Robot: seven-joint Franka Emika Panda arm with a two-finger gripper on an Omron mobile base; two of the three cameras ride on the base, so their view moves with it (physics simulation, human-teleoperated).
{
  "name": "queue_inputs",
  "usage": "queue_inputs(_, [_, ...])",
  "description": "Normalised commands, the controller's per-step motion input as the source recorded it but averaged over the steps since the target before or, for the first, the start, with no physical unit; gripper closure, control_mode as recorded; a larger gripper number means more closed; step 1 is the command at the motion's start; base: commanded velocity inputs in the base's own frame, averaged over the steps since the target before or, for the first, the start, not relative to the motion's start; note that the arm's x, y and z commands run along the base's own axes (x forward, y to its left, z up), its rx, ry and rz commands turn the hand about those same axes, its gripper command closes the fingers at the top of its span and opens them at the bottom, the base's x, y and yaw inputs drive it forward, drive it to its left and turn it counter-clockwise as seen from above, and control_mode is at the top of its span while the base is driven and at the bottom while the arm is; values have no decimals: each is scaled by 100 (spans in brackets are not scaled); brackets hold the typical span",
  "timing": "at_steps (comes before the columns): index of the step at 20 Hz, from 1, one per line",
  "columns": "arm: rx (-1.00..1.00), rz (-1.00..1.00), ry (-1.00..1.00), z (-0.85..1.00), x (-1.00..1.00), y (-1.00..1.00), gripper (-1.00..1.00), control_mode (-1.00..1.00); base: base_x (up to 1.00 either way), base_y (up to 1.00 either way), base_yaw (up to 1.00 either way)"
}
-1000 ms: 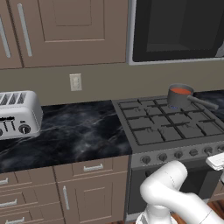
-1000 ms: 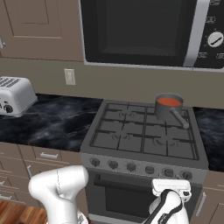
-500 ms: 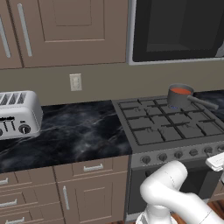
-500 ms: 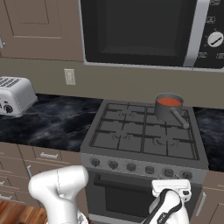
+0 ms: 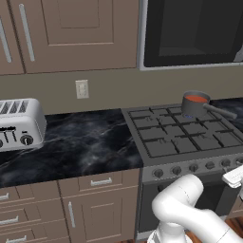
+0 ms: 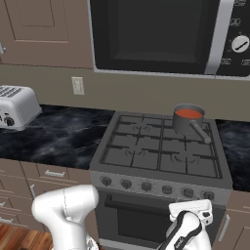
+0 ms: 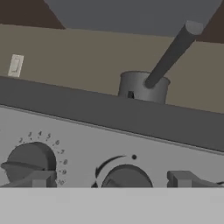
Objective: Wait until the marinara sauce is simmered to a deep red color and then turn off the stove.
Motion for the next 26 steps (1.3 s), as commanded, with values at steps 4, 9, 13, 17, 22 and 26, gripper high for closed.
queue_inputs(4, [-14,0,-1,-22,0,0,-100,-100,0,0,0])
queue_inputs(9, [-11,0,-1,-20,1,0,-100,-100,0,0,0])
queue_inputs(13, [-6,0,0,-7,11,0,-100,-100,0,0,0])
queue_inputs(17, [-4,0,0,0,15,0,-100,-100,0,0,0])
queue_inputs(22, [-2,0,0,0,14,-4,-100,-100,0,0,0])
queue_inputs(26, [0,0,0,-2,9,-10,-100,-100,0,0,0])
